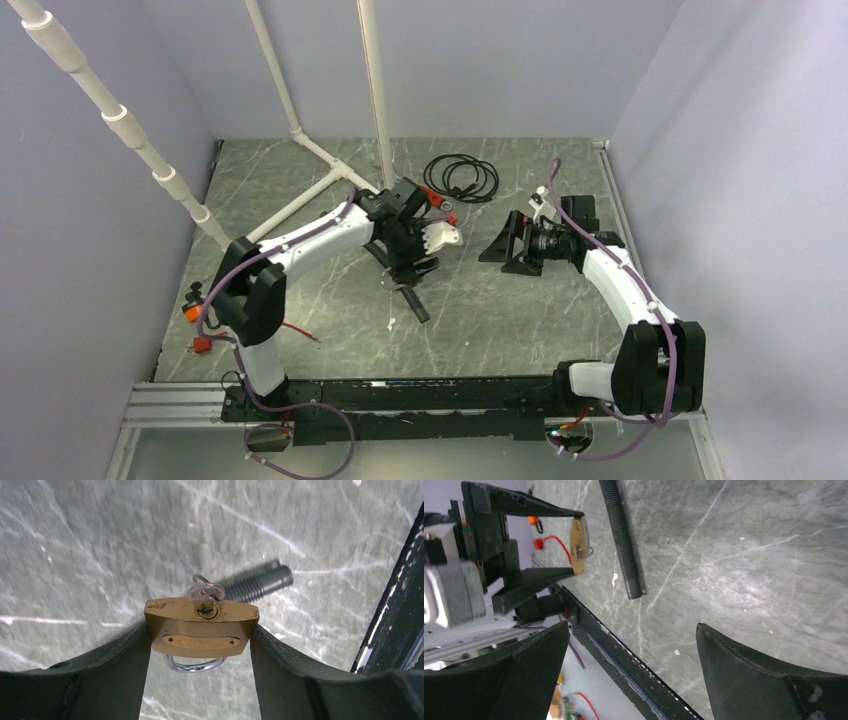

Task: Lock with the key
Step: Pick up the lock from the corner of the board.

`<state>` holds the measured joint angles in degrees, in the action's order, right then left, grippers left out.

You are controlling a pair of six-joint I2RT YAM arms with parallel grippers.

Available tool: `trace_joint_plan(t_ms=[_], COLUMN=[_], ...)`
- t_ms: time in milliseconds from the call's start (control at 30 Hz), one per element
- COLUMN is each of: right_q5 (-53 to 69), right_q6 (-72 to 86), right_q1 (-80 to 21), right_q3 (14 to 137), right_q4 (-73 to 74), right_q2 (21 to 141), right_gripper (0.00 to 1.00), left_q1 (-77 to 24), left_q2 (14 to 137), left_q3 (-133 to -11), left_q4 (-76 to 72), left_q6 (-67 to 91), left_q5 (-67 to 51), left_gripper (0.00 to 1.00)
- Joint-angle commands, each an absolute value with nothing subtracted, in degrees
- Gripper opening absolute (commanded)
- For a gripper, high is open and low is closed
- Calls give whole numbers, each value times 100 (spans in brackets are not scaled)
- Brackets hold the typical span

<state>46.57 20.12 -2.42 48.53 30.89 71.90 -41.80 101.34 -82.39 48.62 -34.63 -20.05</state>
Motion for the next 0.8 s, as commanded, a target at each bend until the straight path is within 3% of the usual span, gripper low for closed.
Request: trace_joint_plan(t_ms=[0,233,533,767], right_q5=[5141,5142,5217,5432], right_q6=[2879,3269,3959,4463], right_q1=[-393,-659,-817,-1039], right_q3=[4650,4442,4120,3951], right_q4=[2083,1382,381,-489], right_q2=[7361,7758,8301,8518], right_gripper=[99,98,85,81], left_q1=[-4449,-4771,-4952,-4958], left_q2=[10437,11006,11278,11333], left_q3=[-8950,-9554,-9868,-9932], left_q4=[4599,4408,4218,4191], left_q6=[-3190,-3084,-2791,-2705], left_q5=[-2037,-2151,-2321,-2358], left_gripper=[23,23,24,24])
